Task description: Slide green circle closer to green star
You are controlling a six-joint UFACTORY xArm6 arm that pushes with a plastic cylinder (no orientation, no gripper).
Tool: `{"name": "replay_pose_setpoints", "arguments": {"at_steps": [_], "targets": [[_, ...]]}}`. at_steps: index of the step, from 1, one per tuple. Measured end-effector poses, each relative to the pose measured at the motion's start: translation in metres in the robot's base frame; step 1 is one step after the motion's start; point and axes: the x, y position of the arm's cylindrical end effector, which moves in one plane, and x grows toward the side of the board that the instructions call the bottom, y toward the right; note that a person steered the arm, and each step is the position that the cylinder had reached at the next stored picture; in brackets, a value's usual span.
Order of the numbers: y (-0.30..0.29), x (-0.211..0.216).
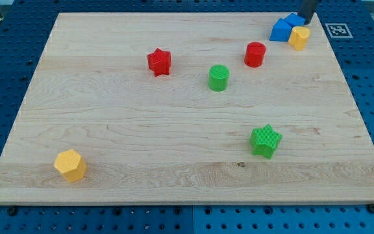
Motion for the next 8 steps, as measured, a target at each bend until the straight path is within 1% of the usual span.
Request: {"name": "replay_pose_setpoints", "arguments": {"at_steps": [1,2,3,4,5,6,7,8], "targets": [[-0.012,-0.018],[-0.040,-0.018],[-0.111,-0.014],[-0.175,0.028],[-0.182,0.098],[-0.182,0.147],[-0.198,0.179],[-0.224,0.199]]}}
